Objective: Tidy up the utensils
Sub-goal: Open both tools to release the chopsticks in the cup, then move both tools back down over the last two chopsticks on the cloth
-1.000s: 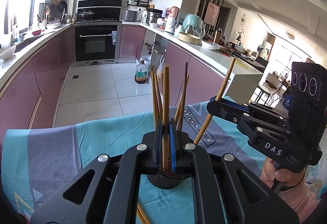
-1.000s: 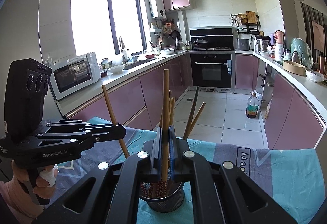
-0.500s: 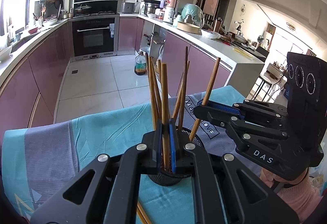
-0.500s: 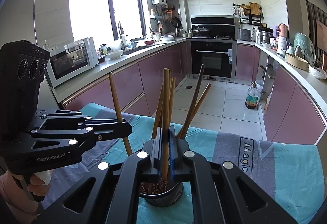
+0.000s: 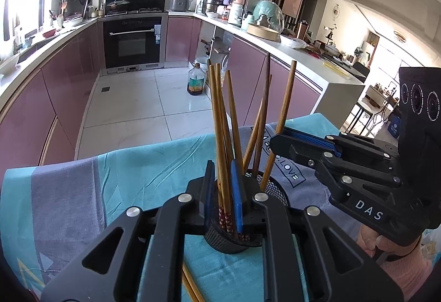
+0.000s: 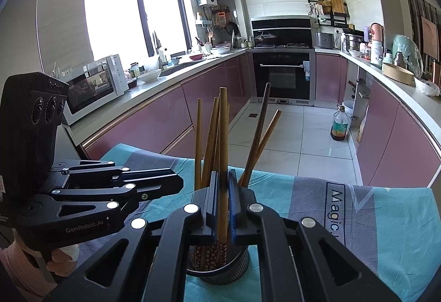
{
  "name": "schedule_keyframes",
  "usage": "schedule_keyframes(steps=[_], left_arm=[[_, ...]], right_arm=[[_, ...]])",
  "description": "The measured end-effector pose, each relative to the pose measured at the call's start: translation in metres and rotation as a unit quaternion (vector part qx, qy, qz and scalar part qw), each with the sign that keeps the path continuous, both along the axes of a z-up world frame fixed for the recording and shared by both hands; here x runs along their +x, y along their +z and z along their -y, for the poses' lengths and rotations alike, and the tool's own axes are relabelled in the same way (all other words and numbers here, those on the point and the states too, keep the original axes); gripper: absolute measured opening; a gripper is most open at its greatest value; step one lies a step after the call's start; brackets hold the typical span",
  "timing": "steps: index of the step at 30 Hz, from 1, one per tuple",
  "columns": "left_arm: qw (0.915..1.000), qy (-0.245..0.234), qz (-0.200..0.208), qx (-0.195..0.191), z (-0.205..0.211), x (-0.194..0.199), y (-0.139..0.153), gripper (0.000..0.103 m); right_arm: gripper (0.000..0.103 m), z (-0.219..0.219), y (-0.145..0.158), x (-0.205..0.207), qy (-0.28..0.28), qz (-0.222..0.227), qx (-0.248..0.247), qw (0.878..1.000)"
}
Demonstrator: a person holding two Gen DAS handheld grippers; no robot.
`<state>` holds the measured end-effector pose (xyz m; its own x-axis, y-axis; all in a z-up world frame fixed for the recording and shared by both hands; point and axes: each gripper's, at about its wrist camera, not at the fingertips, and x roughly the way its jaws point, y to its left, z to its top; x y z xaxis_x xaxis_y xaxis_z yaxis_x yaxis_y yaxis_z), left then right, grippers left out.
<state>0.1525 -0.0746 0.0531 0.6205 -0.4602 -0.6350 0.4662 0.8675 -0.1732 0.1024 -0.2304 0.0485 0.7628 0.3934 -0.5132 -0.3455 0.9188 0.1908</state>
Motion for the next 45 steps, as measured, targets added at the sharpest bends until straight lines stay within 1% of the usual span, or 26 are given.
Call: schedule_keyframes(steps=[2, 3, 10, 11, 13, 15, 16, 18, 19, 20, 22, 24, 30, 33, 36, 39, 41, 45], left_arm=[[1.0, 0.005, 0.001, 0.0, -0.004, 0.001, -0.002, 0.027], [1.0, 0.008, 0.003, 0.001, -0.006, 0.001, -0.003, 0.031], [0.9993, 0.029, 0.023, 0.002, -0.023, -0.009, -0.005, 0.044], [0.9991, 0.032, 0.028, 0.002, -0.027, -0.012, -0.005, 0.045], [0.9986, 0.038, 0.037, 0.003, -0.035, -0.018, -0.005, 0.051], [0.9982, 0.041, 0.044, 0.003, -0.044, -0.024, -0.006, 0.055], [0.9981, 0.041, 0.045, 0.005, -0.047, -0.029, -0.007, 0.056], [0.9979, 0.044, 0.045, 0.016, -0.055, -0.037, -0.015, 0.057], [0.9979, 0.045, 0.041, 0.021, -0.057, -0.039, -0.018, 0.057], [0.9979, 0.046, 0.035, 0.028, -0.061, -0.041, -0.025, 0.057], [0.998, 0.045, 0.023, 0.039, -0.068, -0.049, -0.04, 0.057], [0.9977, 0.043, 0.007, 0.051, -0.073, -0.056, -0.057, 0.057], [0.9949, 0.035, -0.041, 0.086, -0.079, -0.073, -0.11, 0.057], [0.9936, 0.033, -0.059, 0.091, -0.082, -0.081, -0.128, 0.057], [0.9931, 0.03, -0.068, 0.09, -0.082, -0.086, -0.139, 0.057], [0.9929, 0.027, -0.071, 0.091, -0.08, -0.09, -0.147, 0.057], [0.9925, 0.026, -0.074, 0.093, -0.075, -0.09, -0.15, 0.057], [0.9919, 0.028, -0.076, 0.098, -0.072, -0.091, -0.154, 0.058]], right_arm=[[0.016, 0.003, -0.001, -0.001, -0.003, 0.0, 0.002, 1.0], [0.017, 0.004, -0.001, -0.001, -0.004, 0.001, 0.003, 1.0], [0.019, 0.009, -0.001, -0.011, -0.003, 0.003, 0.015, 1.0], [0.02, 0.009, -0.001, -0.015, 0.001, 0.004, 0.017, 1.0], [0.021, 0.007, 0.001, -0.024, 0.014, 0.009, 0.021, 1.0], [0.025, 0.004, 0.004, -0.035, 0.036, 0.013, 0.031, 0.999], [0.027, 0.003, 0.006, -0.041, 0.047, 0.015, 0.036, 0.998], [0.027, 0.0, 0.007, -0.053, 0.068, 0.019, 0.04, 0.997], [0.03, -0.002, 0.007, -0.058, 0.077, 0.019, 0.042, 0.996], [0.032, -0.004, 0.004, -0.063, 0.085, 0.016, 0.043, 0.995], [0.034, -0.01, -0.003, -0.07, 0.096, 0.007, 0.04, 0.995], [0.034, -0.016, -0.015, -0.073, 0.102, -0.009, 0.037, 0.994], [0.035, -0.028, -0.06, -0.067, 0.102, -0.081, 0.047, 0.99], [0.035, -0.031, -0.078, -0.065, 0.099, -0.111, 0.058, 0.987], [0.035, -0.036, -0.087, -0.063, 0.1, -0.129, 0.061, 0.985], [0.035, -0.041, -0.09, -0.062, 0.103, -0.134, 0.056, 0.984], [0.038, -0.044, -0.092, -0.063, 0.103, -0.135, 0.055, 0.984], [0.039, -0.046, -0.099, -0.062, 0.103, -0.143, 0.054, 0.983]])
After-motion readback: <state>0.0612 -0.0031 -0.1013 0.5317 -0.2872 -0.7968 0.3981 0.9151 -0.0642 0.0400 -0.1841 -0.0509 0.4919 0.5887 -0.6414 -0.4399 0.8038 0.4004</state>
